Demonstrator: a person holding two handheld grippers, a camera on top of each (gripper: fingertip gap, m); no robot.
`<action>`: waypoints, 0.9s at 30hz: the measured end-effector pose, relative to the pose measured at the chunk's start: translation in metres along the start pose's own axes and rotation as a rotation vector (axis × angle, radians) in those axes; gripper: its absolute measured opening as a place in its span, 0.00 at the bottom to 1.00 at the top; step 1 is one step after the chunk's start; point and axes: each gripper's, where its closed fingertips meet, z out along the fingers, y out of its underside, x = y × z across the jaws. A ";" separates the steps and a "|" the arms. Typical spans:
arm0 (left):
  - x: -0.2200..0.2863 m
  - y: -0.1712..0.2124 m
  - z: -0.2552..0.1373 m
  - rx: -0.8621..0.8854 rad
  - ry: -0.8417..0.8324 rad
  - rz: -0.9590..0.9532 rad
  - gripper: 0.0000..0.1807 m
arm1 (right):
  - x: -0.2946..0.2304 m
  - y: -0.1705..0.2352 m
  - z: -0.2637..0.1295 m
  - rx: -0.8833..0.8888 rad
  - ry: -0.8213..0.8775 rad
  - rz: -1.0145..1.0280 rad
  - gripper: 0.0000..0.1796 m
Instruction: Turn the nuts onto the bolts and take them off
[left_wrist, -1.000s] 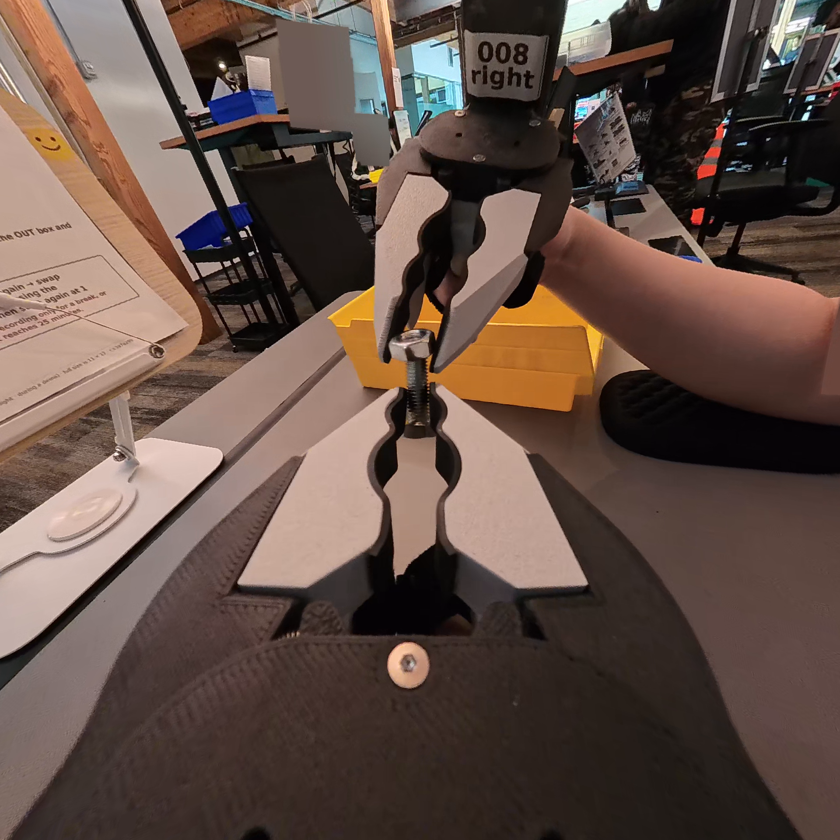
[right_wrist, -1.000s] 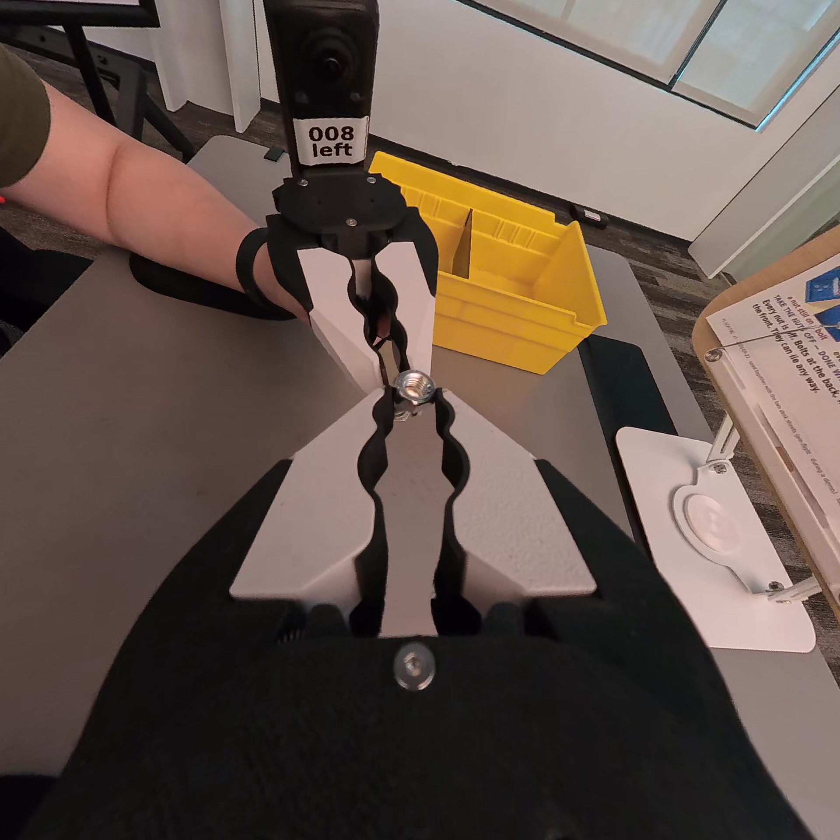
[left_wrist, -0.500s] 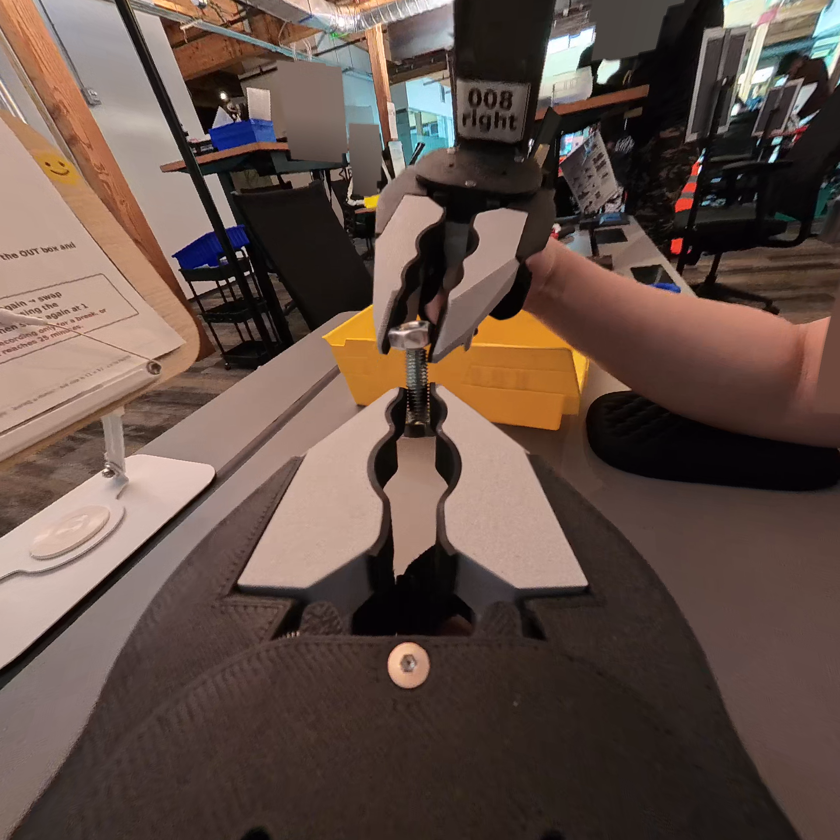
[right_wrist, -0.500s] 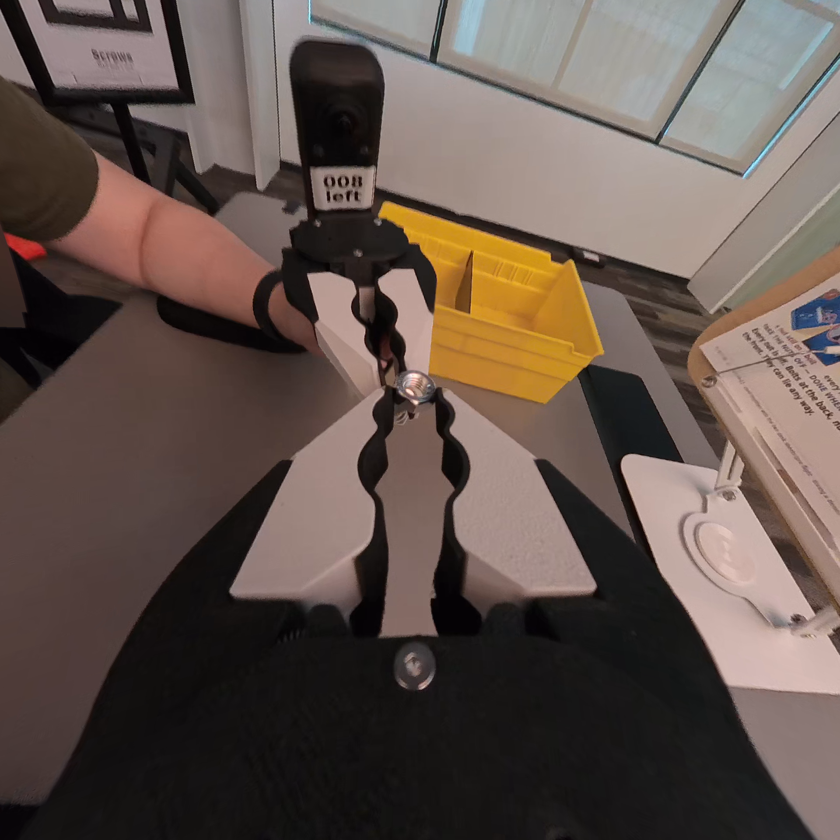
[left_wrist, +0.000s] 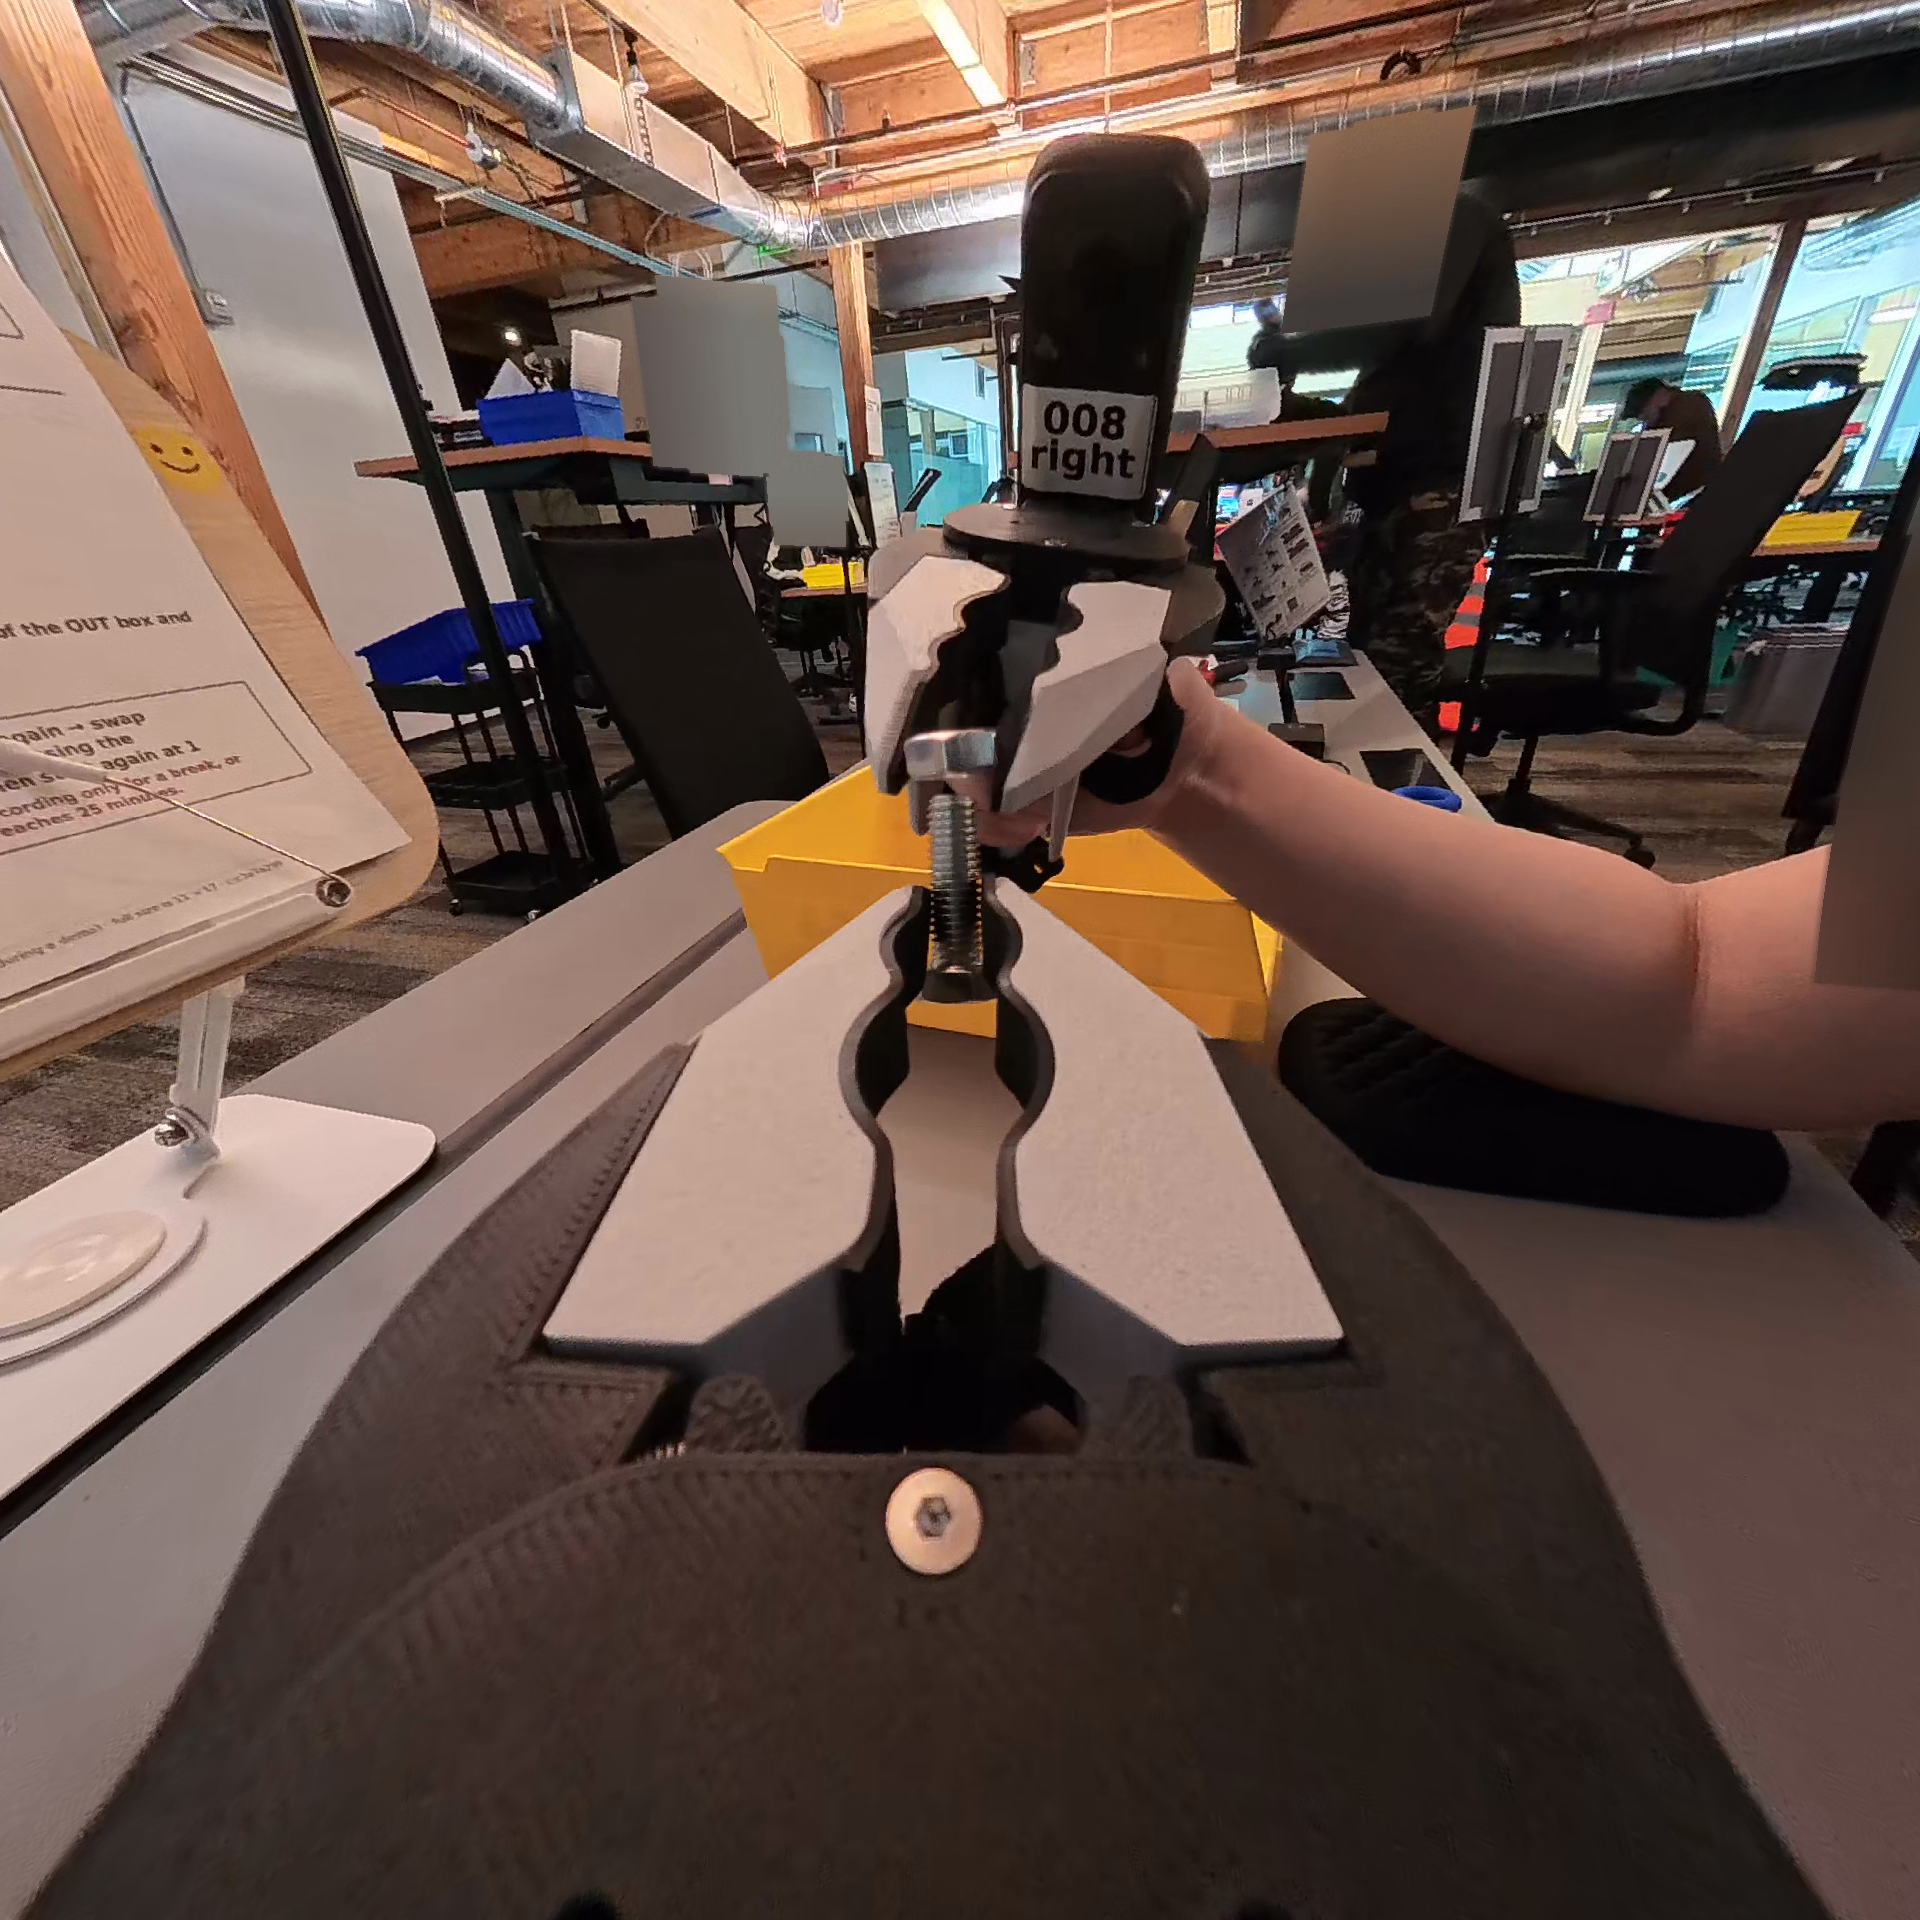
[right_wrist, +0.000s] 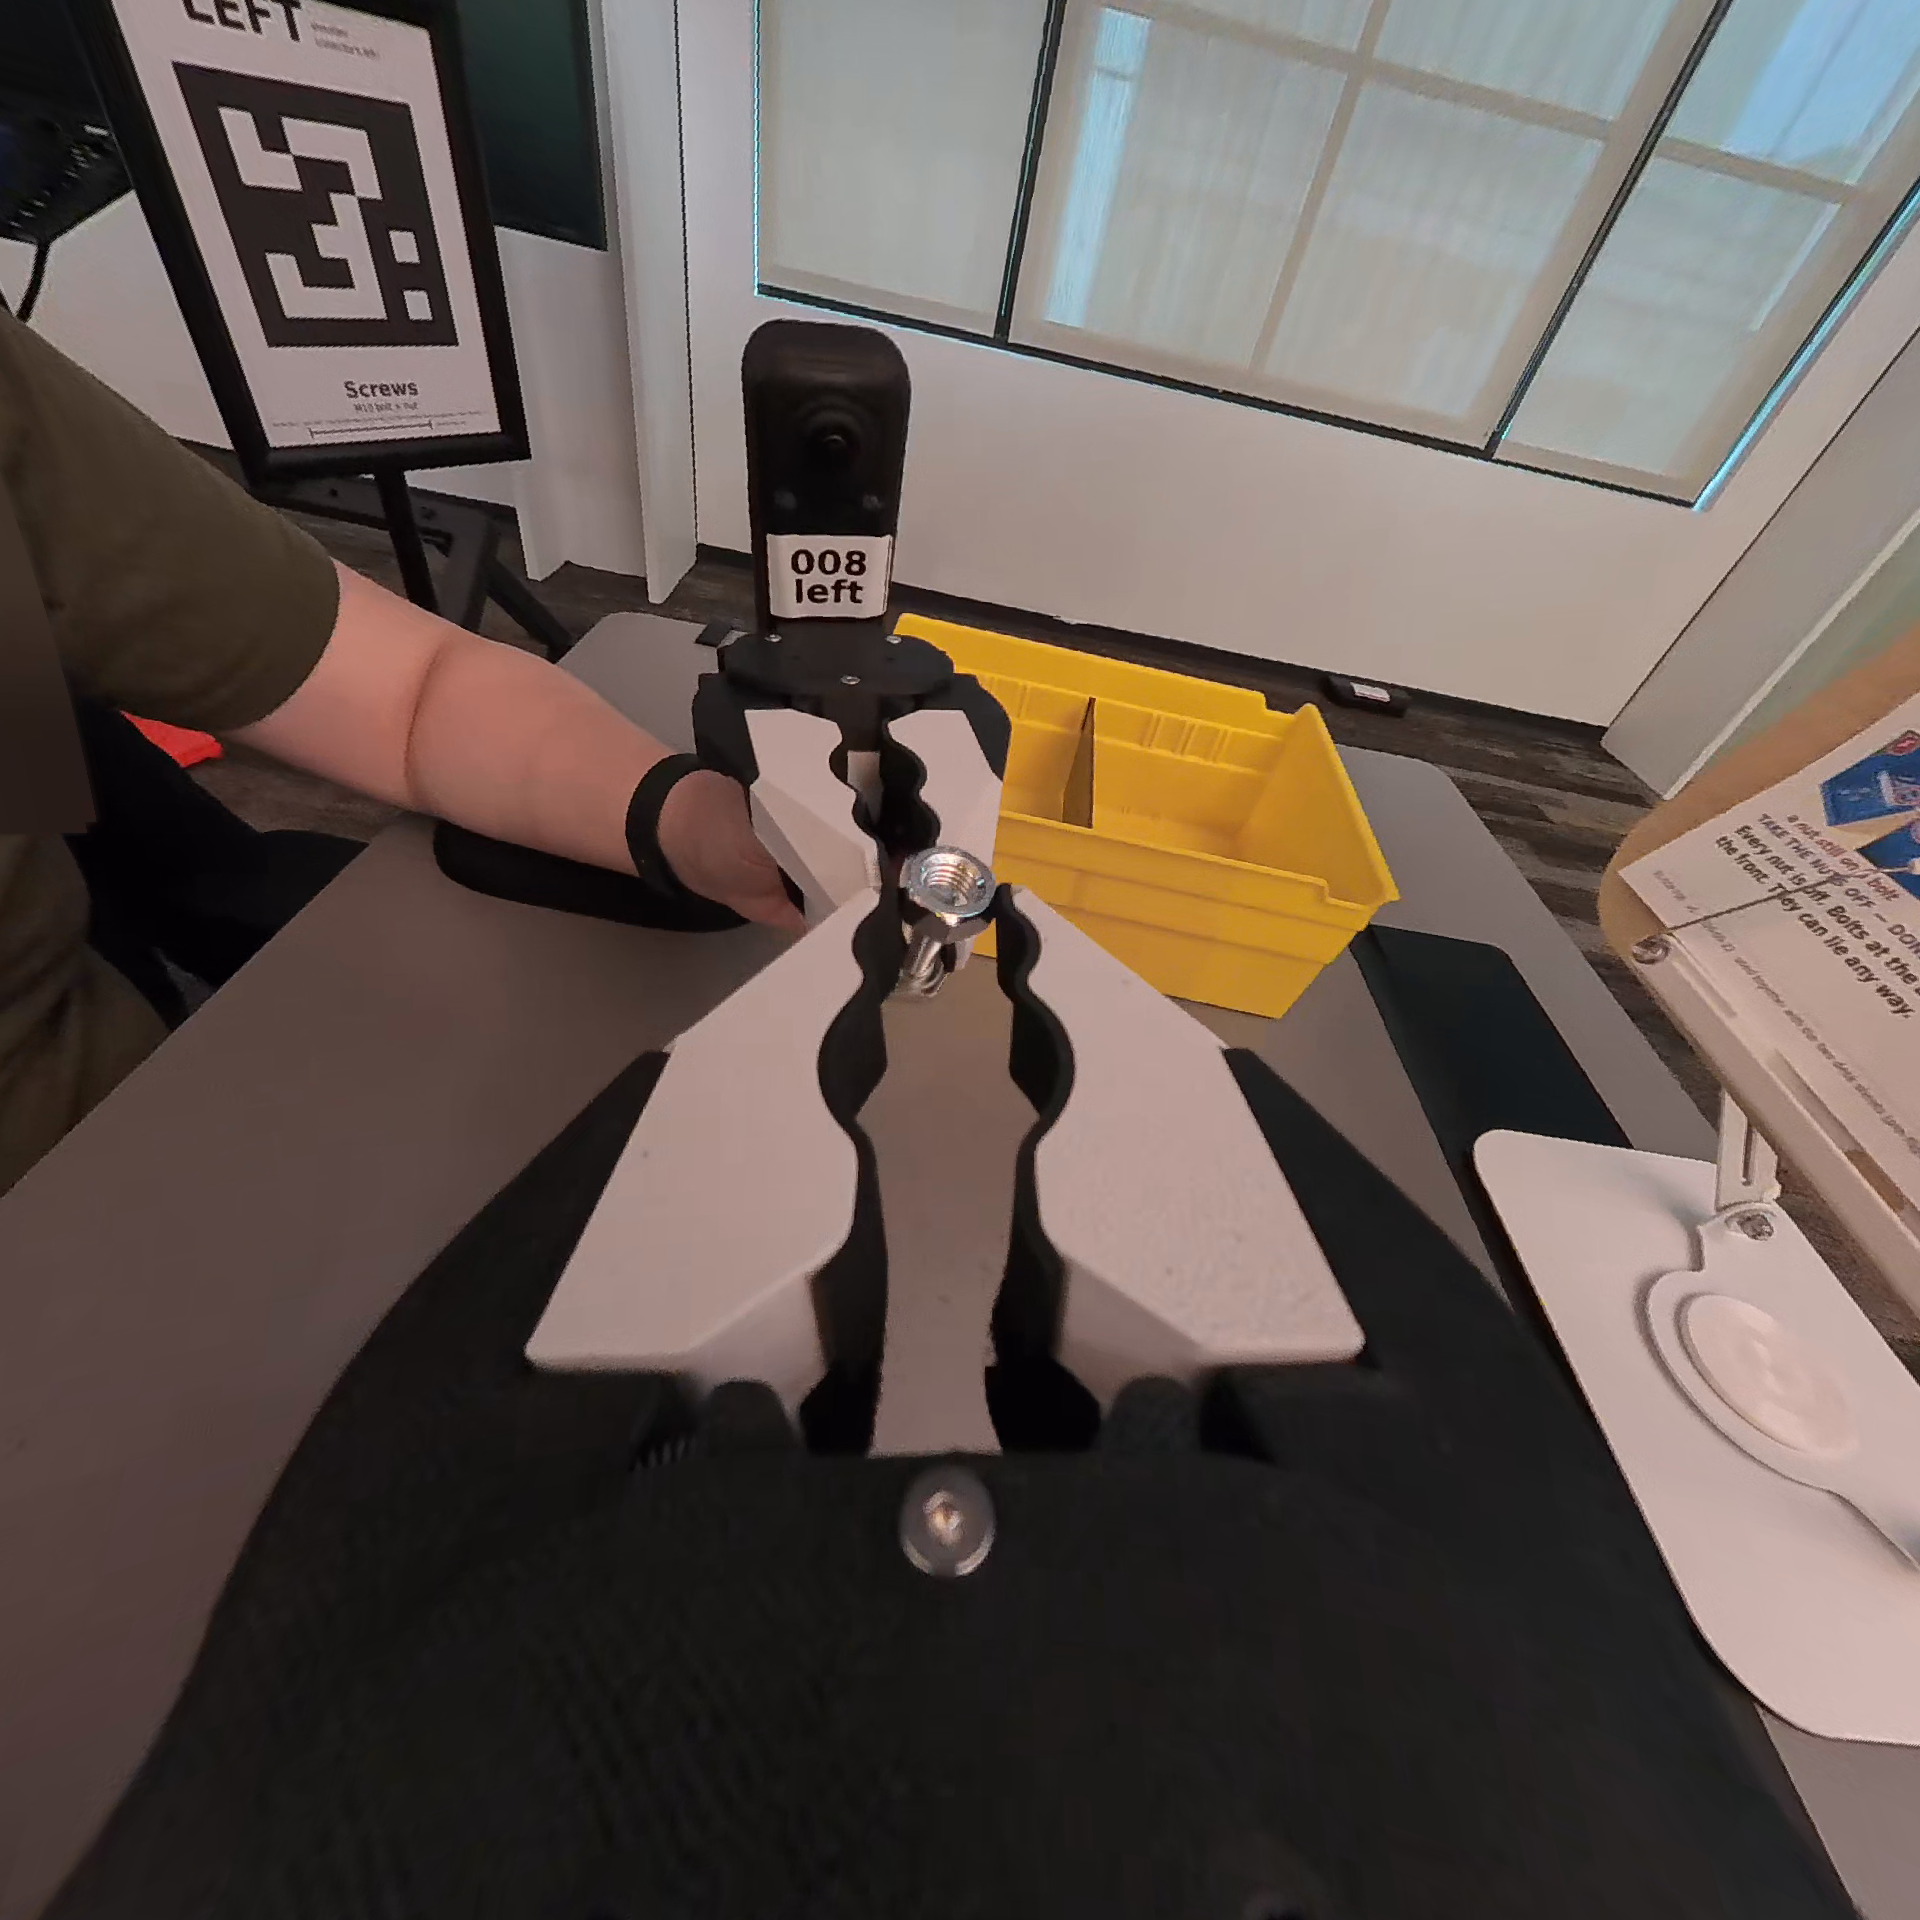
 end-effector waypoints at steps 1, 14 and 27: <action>0.001 0.000 0.000 0.001 0.003 0.000 0.04 | -0.001 0.000 0.001 -0.001 -0.007 0.001 0.09; 0.001 0.005 0.002 -0.032 0.003 0.008 0.04 | -0.003 0.013 0.005 -0.099 0.001 -0.013 0.09; 0.011 0.045 0.012 -0.234 0.036 0.138 0.04 | -0.014 0.050 -0.010 -0.437 0.038 -0.315 0.09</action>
